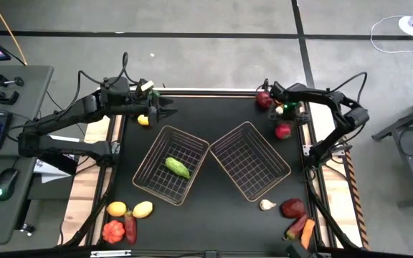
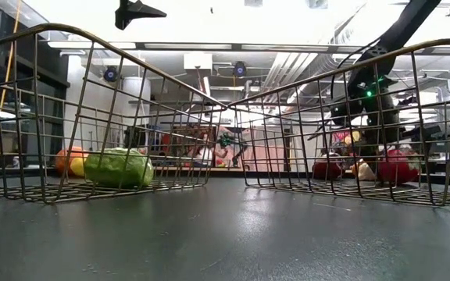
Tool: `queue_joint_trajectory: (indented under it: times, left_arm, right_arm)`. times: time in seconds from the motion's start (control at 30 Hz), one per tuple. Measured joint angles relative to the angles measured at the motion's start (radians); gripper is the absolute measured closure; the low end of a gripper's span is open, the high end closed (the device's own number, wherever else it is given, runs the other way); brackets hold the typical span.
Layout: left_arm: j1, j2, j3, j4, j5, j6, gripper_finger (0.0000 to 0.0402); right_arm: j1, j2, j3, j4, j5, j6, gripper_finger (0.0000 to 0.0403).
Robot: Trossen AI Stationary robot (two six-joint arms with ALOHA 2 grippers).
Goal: Sort produce into baskets
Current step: Put the tomato into the right basket
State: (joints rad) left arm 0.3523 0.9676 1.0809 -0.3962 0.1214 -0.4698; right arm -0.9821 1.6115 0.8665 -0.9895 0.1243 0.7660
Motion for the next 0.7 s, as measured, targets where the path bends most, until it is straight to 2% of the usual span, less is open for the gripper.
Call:
queue_joint_trajectory:
  times: [0.2,0.37,0.53,0.7]
  left_arm:
    - [0.0,0.0,0.0,0.0,0.0,0.0,0.009]
    - [0.0,0.0,0.0,0.0,0.0,0.0,0.009]
    - [0.0,0.0,0.0,0.0,0.0,-0.001,0.009]
    - [0.0,0.0,0.0,-0.001,0.0,-0.009,0.009]
  right_arm:
    - [0.037,-0.022,0.0,0.0,-0.1,-0.073,0.0004]
    - [0.067,-0.075,0.003,-0.005,-0.107,-0.112,0.0004]
    - [0.074,-0.178,0.003,-0.07,-0.042,-0.108,0.0004]
    - [0.08,-0.283,0.003,-0.217,0.04,-0.019,0.0004]
